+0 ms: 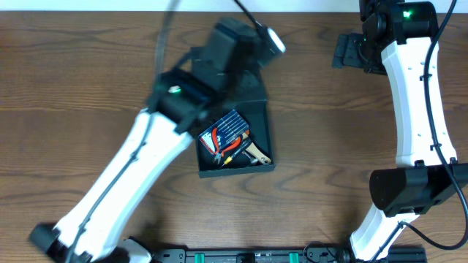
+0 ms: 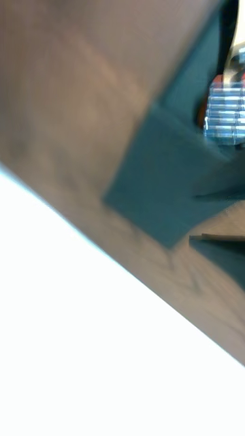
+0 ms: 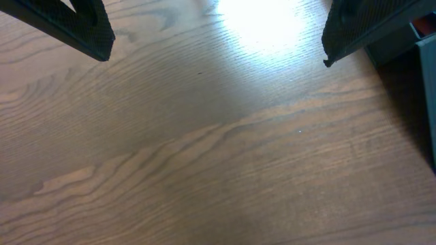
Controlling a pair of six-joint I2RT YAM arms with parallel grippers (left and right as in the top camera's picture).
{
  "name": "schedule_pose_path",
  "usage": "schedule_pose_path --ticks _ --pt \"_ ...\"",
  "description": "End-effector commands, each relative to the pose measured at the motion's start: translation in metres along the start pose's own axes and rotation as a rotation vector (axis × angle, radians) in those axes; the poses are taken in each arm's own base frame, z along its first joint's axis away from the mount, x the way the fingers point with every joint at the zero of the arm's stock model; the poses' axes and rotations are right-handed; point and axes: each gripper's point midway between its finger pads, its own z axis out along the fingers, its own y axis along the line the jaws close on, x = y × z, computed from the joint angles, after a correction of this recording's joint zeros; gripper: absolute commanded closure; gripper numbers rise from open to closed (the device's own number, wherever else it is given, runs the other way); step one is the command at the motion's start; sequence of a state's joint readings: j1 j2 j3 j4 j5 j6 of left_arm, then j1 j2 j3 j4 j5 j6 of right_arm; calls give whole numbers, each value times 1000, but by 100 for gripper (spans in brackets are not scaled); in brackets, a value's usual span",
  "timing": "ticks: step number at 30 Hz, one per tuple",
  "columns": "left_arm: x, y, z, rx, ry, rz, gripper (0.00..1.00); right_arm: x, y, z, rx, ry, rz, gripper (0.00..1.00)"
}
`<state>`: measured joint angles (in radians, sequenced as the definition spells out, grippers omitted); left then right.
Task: Pack container
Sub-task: 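Raise both grippers to the upright lid edges on either side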
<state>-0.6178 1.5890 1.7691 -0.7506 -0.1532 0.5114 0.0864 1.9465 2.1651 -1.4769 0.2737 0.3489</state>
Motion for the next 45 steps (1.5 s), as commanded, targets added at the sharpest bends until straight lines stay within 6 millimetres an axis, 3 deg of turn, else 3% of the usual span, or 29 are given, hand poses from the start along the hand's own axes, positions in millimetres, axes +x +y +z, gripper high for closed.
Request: schedule_pose_path --ticks 1,8,11,14,17,18,24,29,37,41,45 --pt "26 52 -14 -192 91 -43 94 -4 -5 -4 10 -19 24 1" --pt "88 93 -40 -261 256 -157 94 -26 4 -5 -33 -103 46 1" --pt "120 115 -47 -331 309 -412 94 -22 18 -6 -108 -83 -27 3" --pt "161 133 -53 -408 373 -710 94 -19 39 -9 -230 -72 -128 41" --pt "194 130 -50 -348 440 -913 94 -17 59 -15 -344 -81 -255 92" --pt "203 127 -47 -313 460 -957 94 -16 64 -16 -374 -86 -298 99" --pt "261 100 -10 -75 579 -1156 94 -12 80 -15 -406 -115 -457 98" --pt "286 64 37 288 564 -1173 95 2 105 0 -424 -97 -532 99" --pt "300 32 86 660 460 -1261 94 66 155 59 -616 42 -587 99" --pt "302 23 100 739 420 -1262 94 89 154 82 -673 115 -540 99" --pt "302 23 112 763 376 -1268 94 98 143 100 -681 162 -473 99"
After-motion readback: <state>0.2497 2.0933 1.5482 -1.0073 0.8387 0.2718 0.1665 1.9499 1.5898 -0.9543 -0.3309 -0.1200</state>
